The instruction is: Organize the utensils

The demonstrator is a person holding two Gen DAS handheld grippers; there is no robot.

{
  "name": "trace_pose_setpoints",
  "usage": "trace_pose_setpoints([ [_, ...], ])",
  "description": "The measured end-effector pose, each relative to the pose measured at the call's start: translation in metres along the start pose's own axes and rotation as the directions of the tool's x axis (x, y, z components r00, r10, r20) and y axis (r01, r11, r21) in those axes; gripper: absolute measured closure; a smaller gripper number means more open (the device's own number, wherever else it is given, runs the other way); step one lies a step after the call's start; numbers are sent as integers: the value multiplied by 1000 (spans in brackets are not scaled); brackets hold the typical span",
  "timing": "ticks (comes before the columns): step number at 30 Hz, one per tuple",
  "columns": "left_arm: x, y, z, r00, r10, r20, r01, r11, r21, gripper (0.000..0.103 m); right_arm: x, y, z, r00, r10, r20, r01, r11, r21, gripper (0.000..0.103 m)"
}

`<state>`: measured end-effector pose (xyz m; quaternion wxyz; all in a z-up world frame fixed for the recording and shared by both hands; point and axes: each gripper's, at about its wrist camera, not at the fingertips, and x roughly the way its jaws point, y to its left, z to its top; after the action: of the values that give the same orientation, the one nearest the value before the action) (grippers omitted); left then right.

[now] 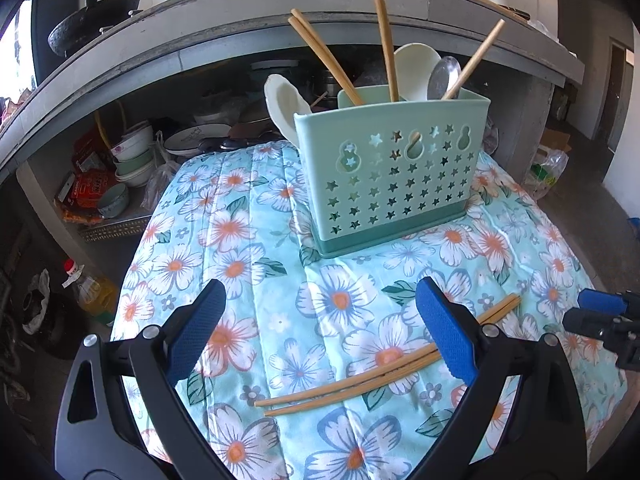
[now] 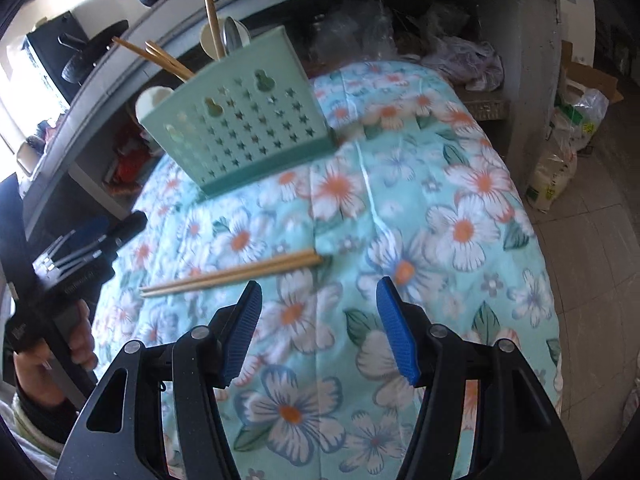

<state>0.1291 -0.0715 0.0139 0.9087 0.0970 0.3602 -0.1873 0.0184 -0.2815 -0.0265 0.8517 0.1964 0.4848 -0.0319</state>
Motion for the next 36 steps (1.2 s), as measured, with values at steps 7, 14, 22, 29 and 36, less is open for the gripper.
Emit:
trace_pose_setpoints([
  [7, 0, -7, -14, 996, -87, 9, 86, 996, 39, 11, 7, -7, -12, 999, -45, -6, 45, 998, 47, 45],
  [14, 3, -12, -25, 975, -221, -4, 221, 974, 55, 11, 15, -8, -20, 999, -41, -9, 42, 994, 99, 45],
  [22, 5, -24, -26, 946, -323, -15, 323, 941, 101, 9, 18, -24, -23, 1000, -11, 7, 10, 986, 166, 45],
  [29, -1, -55, -35, 954, -299, 5, 284, 910, 302, 9, 17, -40, -21, 1000, 11, 18, -15, 976, 215, 45],
  [36, 3, -90, -58, 971, -238, -21, 211, 814, 541, 39, 18, -47, -23, 1000, 27, 16, -30, 972, 234, 45],
])
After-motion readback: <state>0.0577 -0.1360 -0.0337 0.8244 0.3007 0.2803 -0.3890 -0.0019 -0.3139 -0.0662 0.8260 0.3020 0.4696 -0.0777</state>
